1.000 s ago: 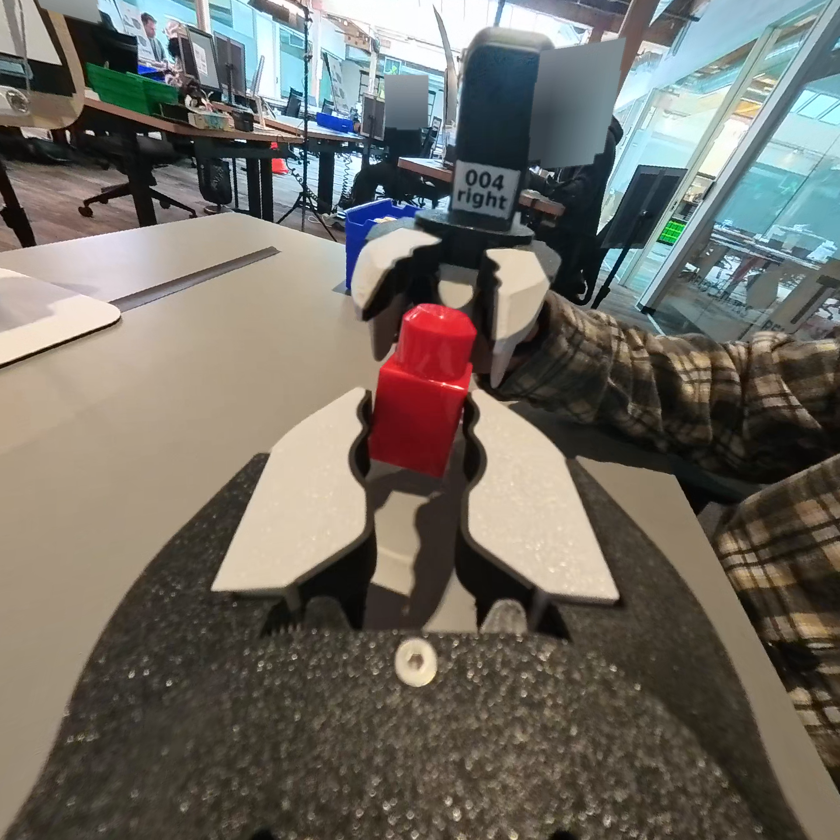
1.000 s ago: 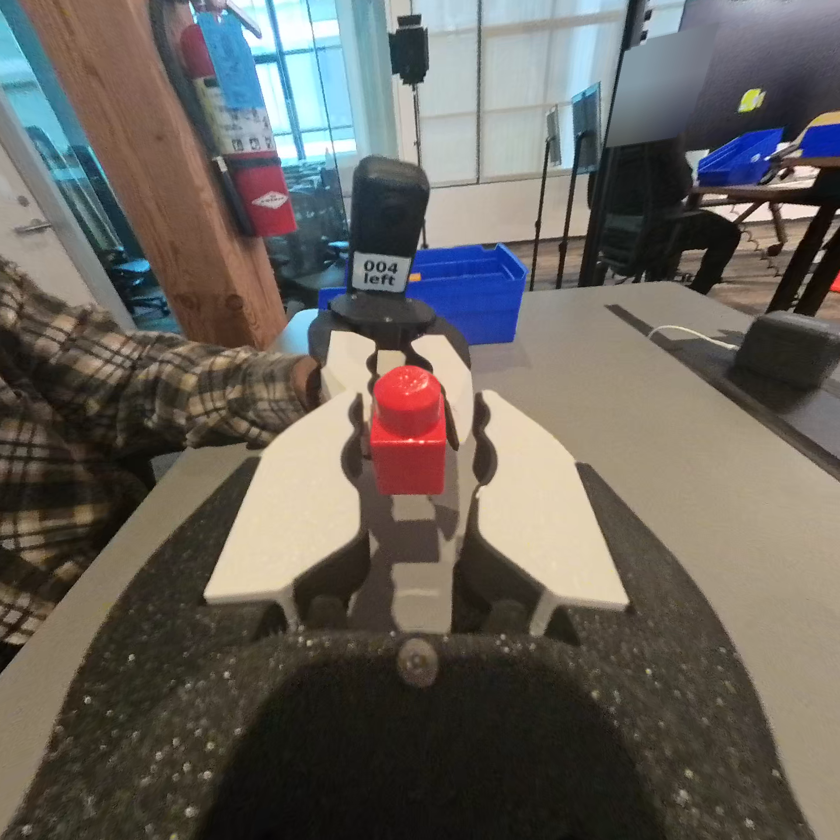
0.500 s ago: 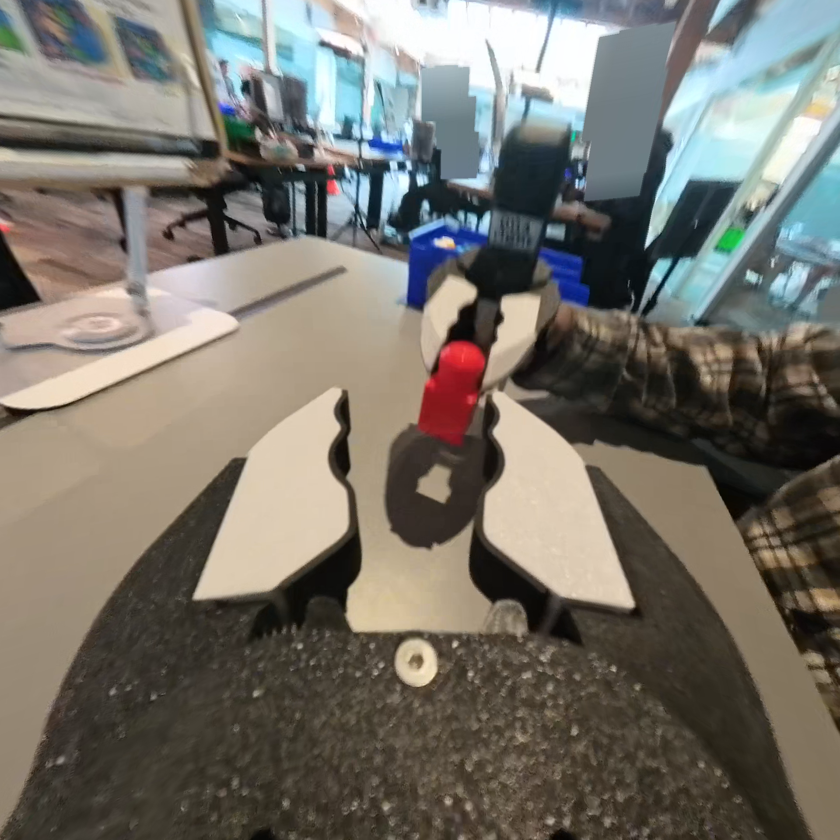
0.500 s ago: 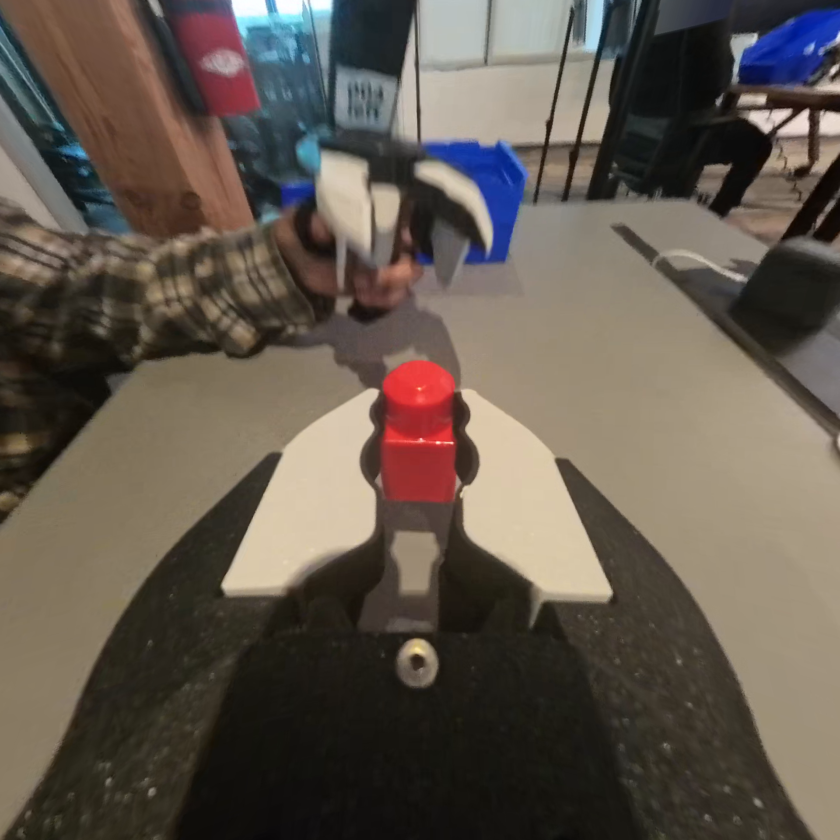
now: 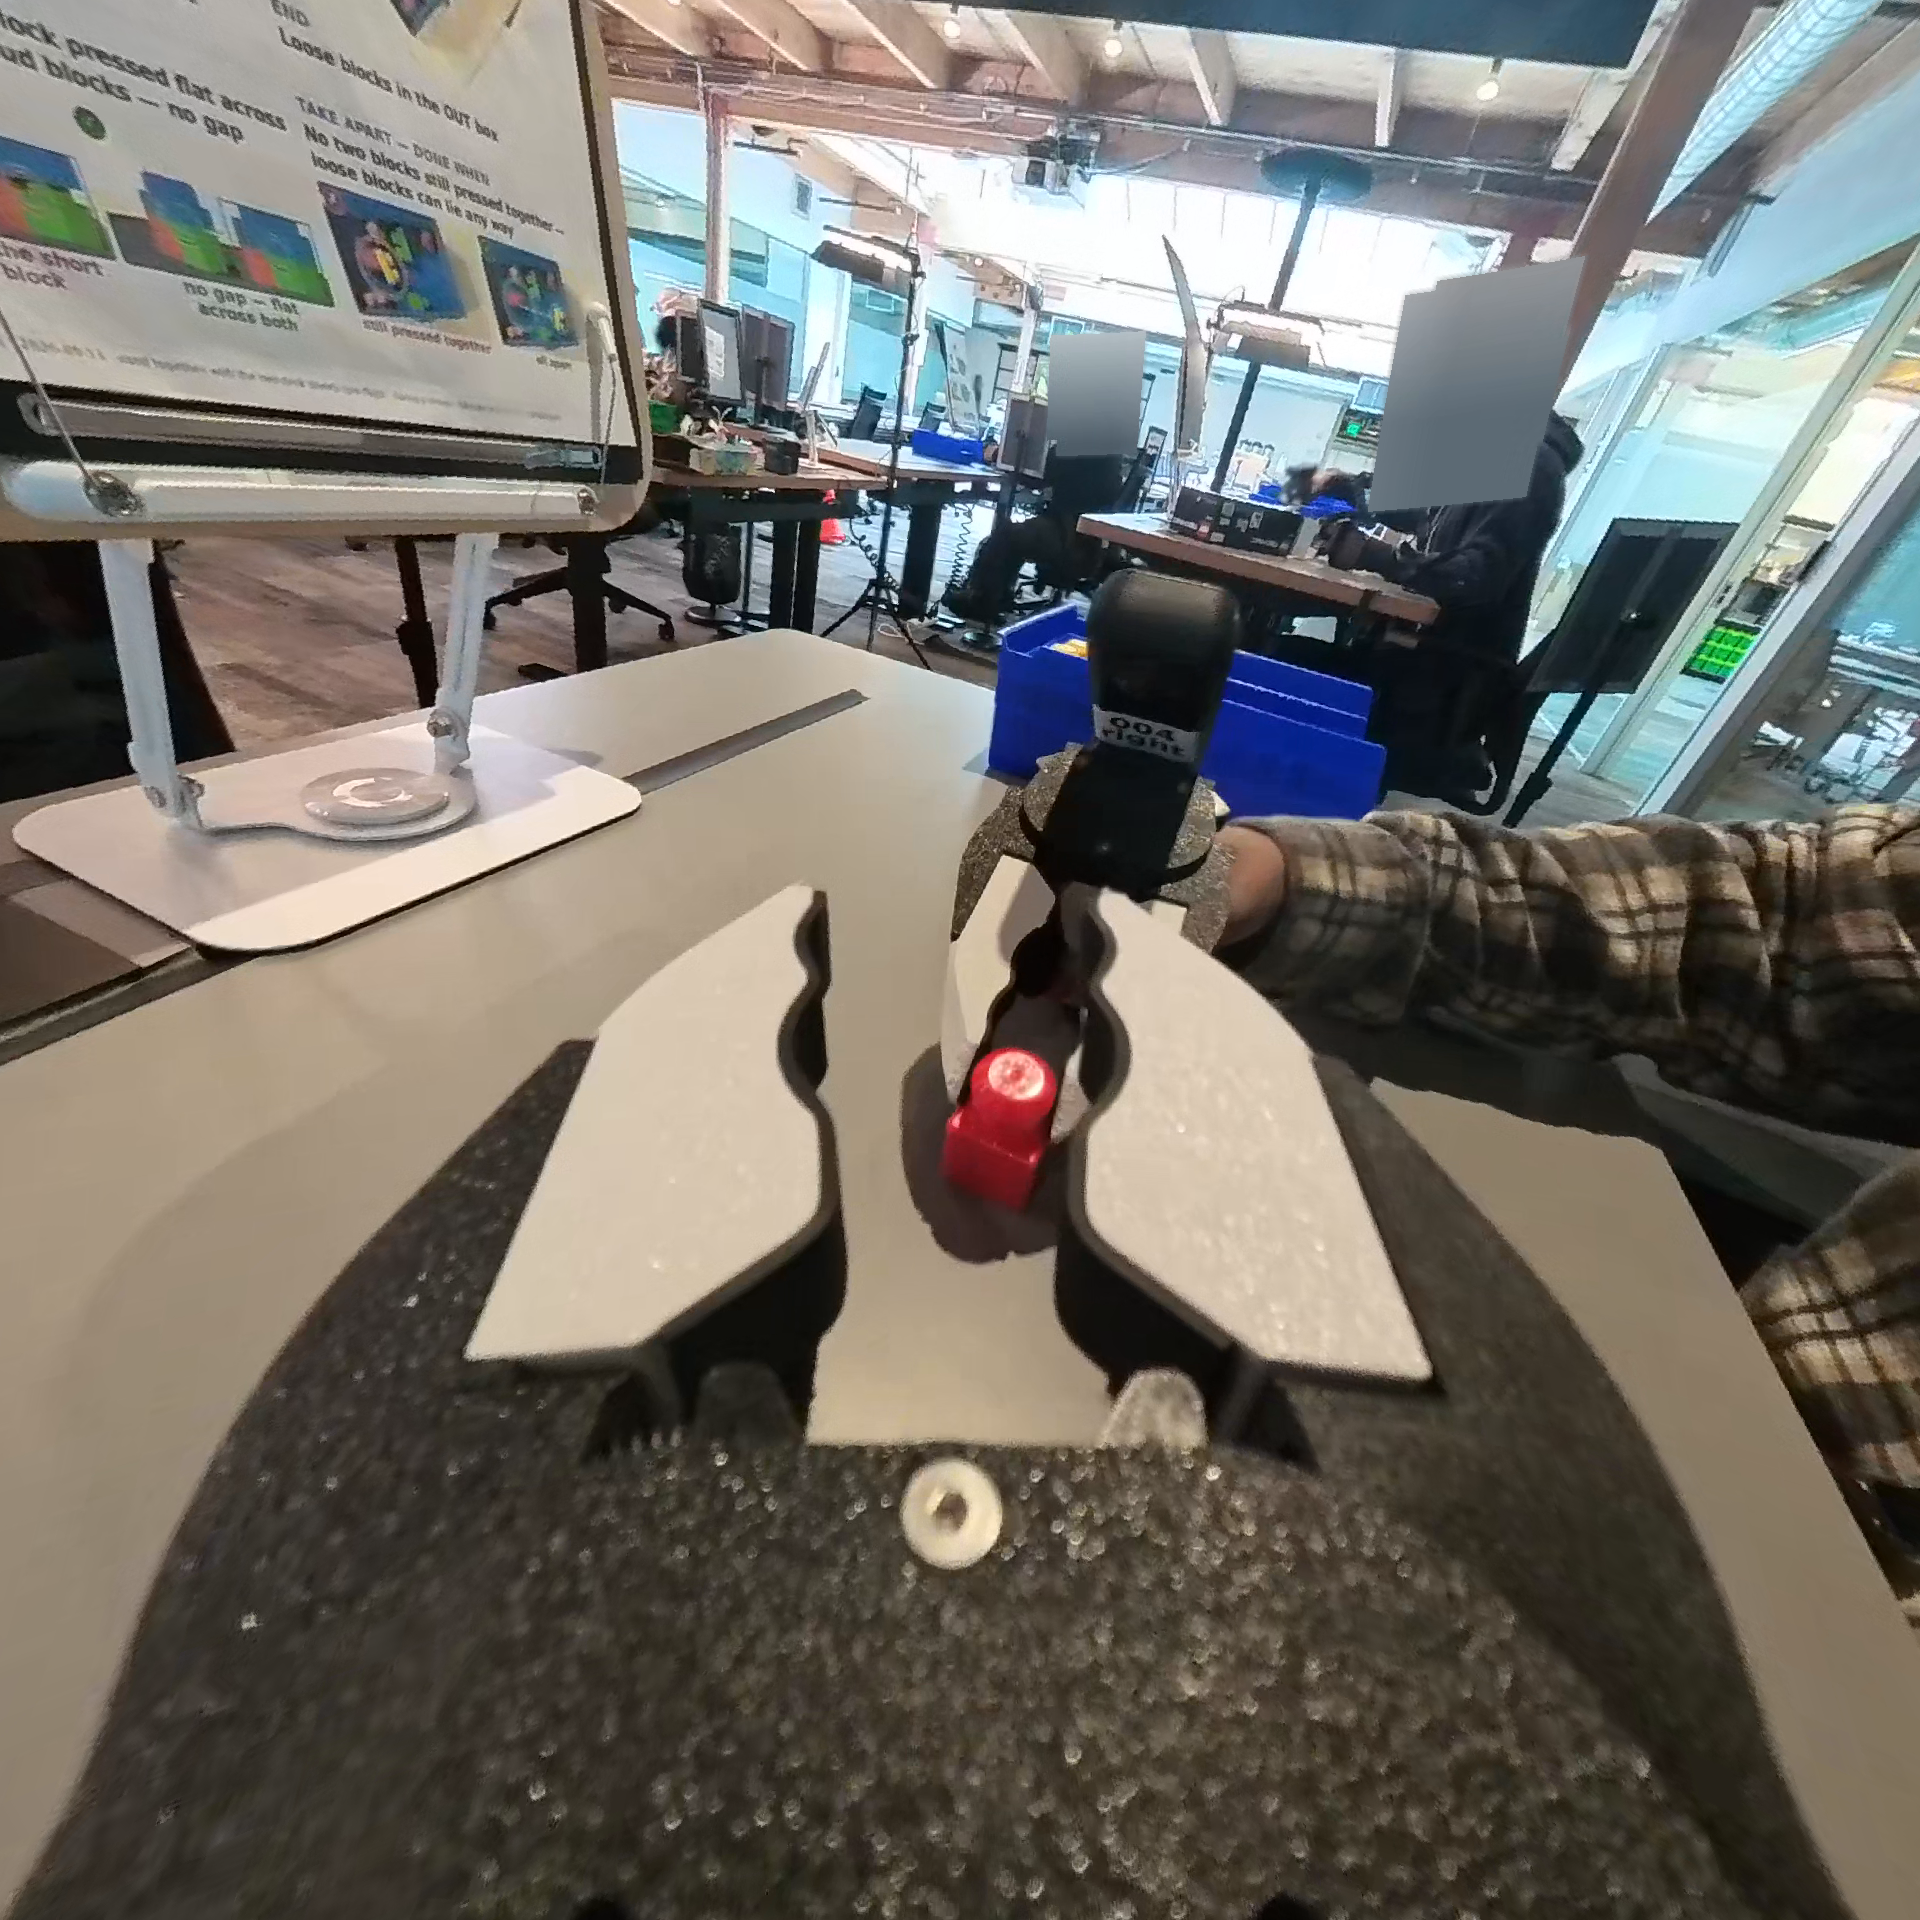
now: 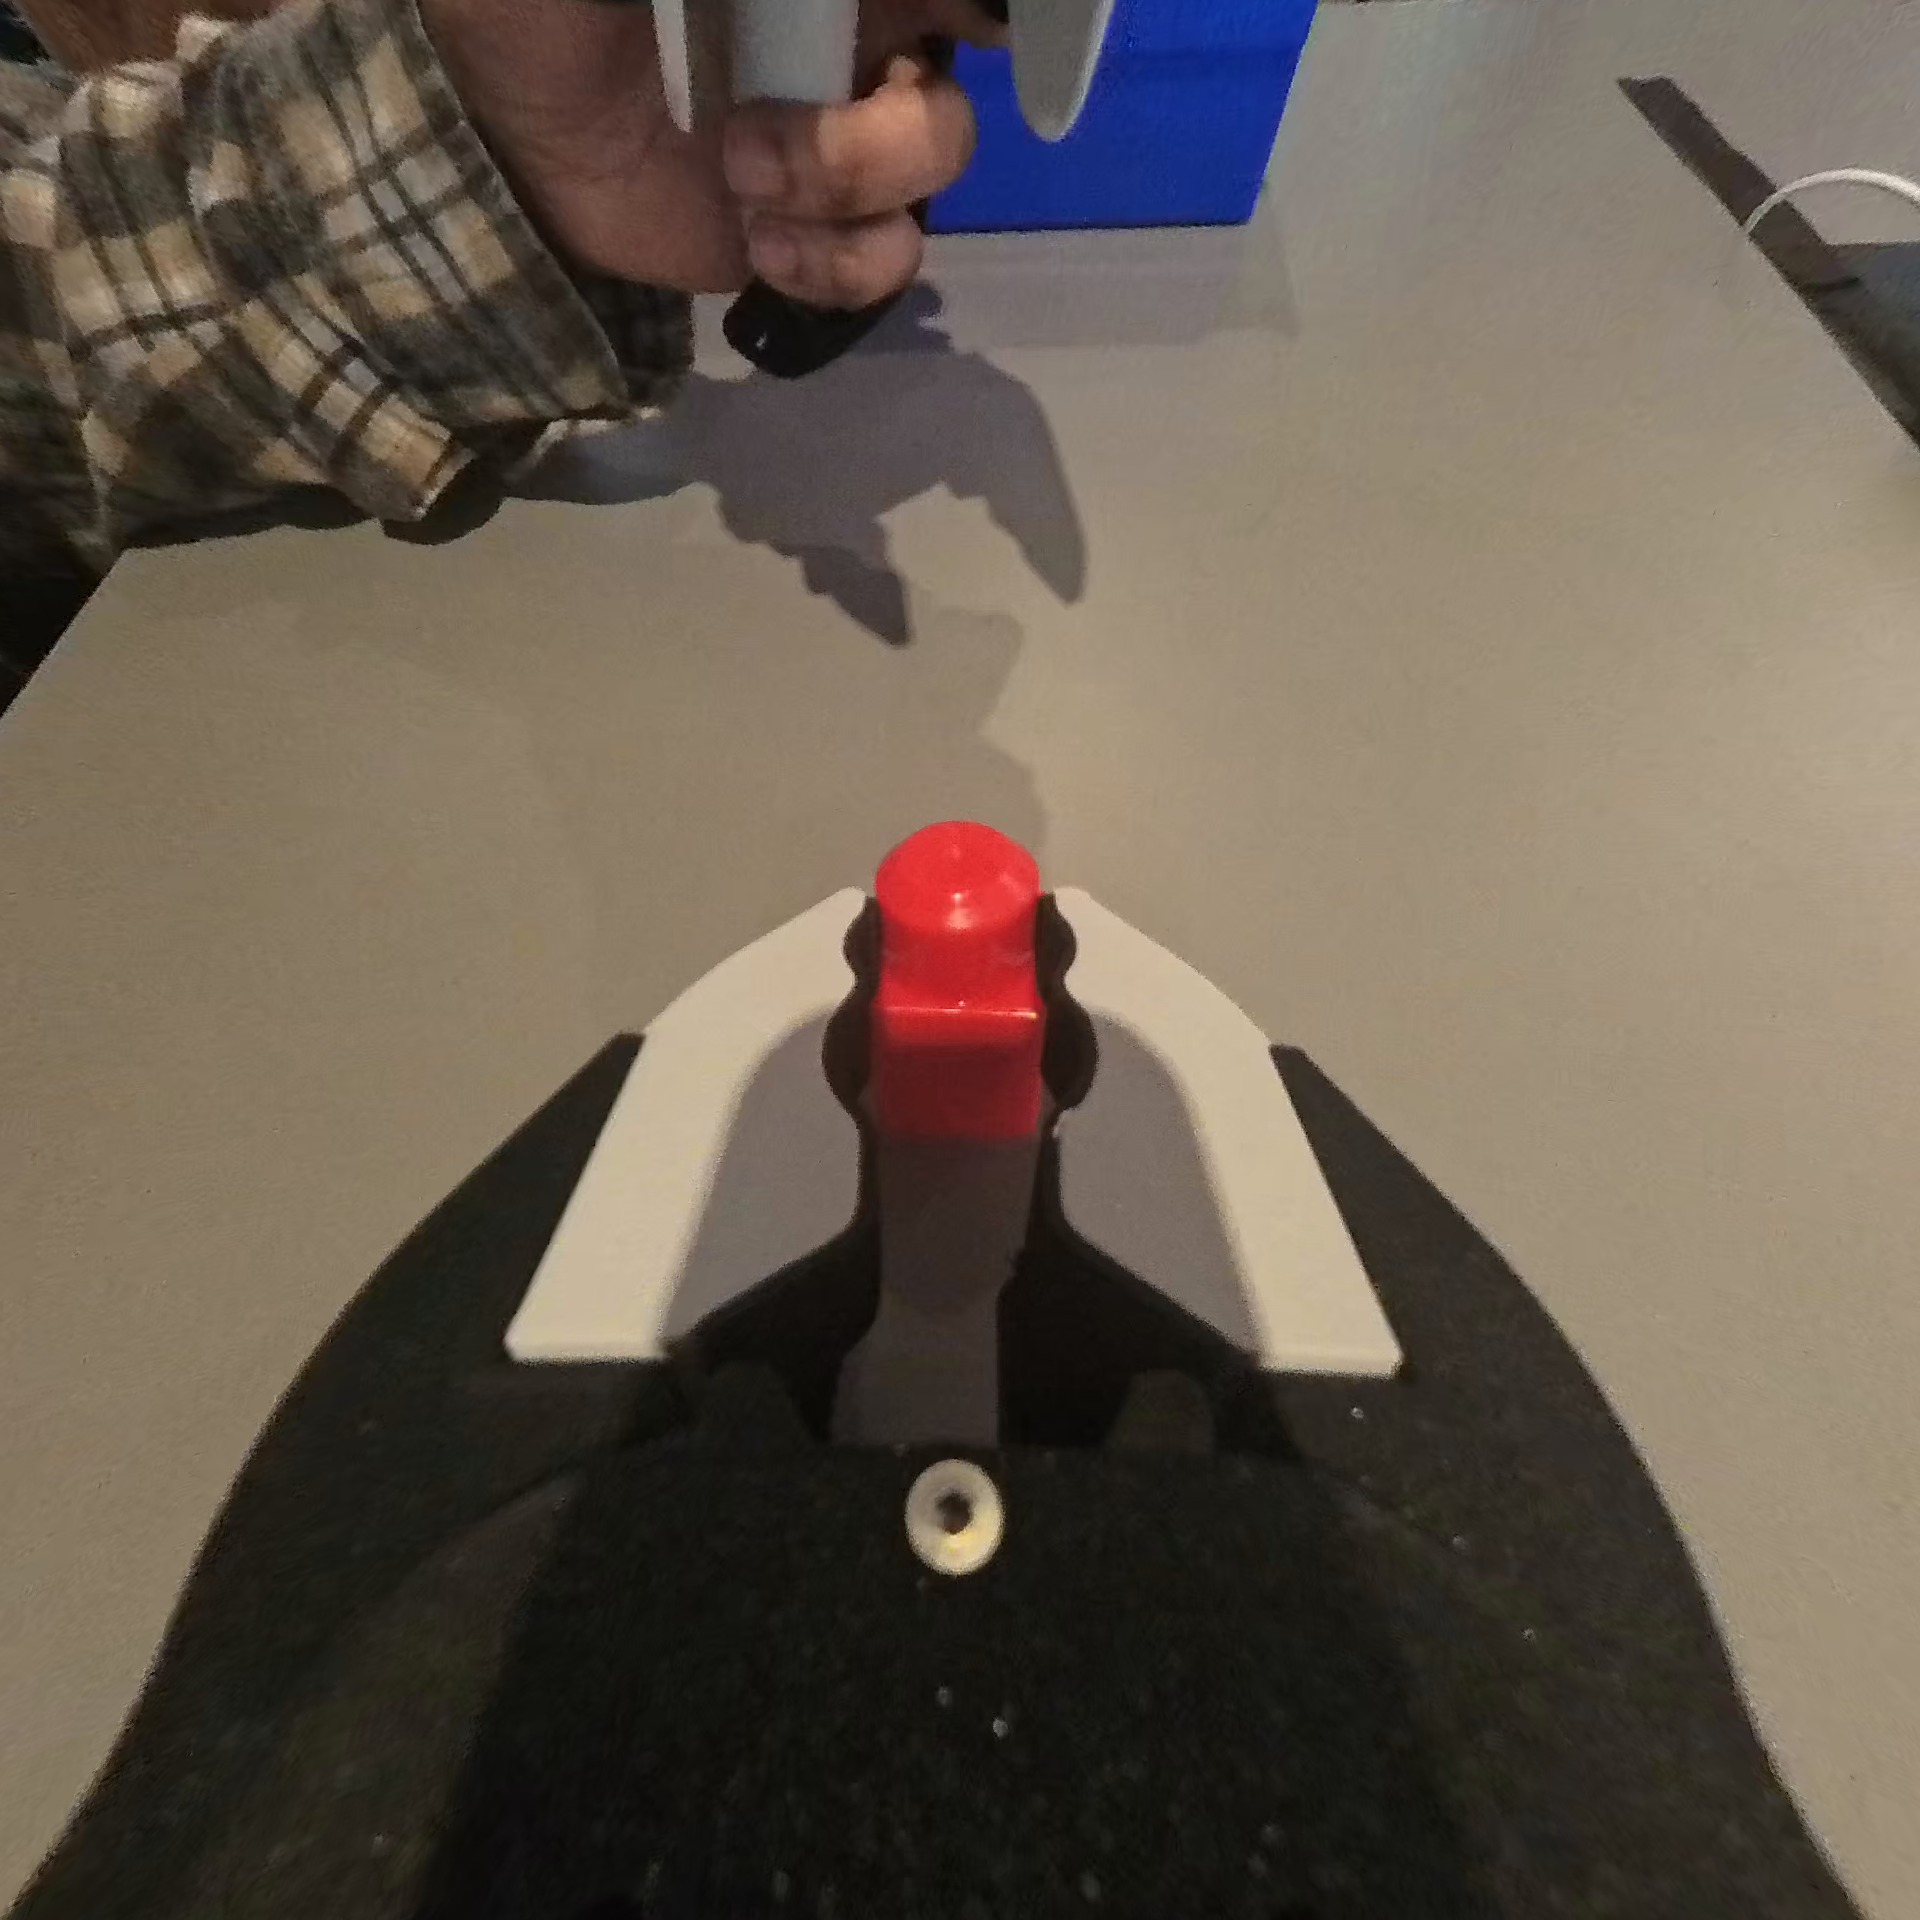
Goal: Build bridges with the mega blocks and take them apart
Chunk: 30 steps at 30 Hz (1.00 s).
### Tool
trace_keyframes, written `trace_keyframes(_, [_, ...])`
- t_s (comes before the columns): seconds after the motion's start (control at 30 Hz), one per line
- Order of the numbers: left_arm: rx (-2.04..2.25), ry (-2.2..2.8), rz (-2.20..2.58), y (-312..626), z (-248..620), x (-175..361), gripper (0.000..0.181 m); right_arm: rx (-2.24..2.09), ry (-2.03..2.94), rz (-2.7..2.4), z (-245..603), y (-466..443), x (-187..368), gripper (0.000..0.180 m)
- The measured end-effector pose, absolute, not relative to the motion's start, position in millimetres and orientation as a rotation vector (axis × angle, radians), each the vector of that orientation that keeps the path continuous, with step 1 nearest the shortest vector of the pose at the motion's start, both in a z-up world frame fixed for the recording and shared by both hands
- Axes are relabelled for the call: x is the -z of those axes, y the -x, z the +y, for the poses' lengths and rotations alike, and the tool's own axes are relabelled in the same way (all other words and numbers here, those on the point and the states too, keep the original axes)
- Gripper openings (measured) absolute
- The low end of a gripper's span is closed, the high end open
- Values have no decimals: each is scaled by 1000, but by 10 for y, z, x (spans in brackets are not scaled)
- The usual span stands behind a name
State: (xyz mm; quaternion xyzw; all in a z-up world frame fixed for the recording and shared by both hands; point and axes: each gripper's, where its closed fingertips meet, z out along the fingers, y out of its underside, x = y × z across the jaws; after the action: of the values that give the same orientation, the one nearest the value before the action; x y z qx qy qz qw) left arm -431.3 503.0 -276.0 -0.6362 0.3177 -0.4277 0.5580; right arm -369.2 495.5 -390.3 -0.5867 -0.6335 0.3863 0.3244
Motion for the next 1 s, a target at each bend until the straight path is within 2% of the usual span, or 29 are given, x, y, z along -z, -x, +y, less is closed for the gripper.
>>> trace_keyframes(0.37, [1009,1501,763,4289,5017,2769,45,-981,1536,-1695,4960,3581,3925,35])
trace_keyframes(0.47, [1010,1495,768,4288,5011,2762,45,-945,1544,-1715,4965,3564,3945,59])
trace_keyframes(0.73, [988,1506,796,4269,4985,2755,48,-972,1498,-1546,4972,3386,3622,86])
trace_keyframes(0.83, [956,1486,807,4308,4909,2596,50,-984,1462,-1430,4937,3239,3421,84])
trace_keyframes(1.0, [789,1482,804,4774,4634,2034,51,-986,1448,-1271,4871,2911,3183,79])
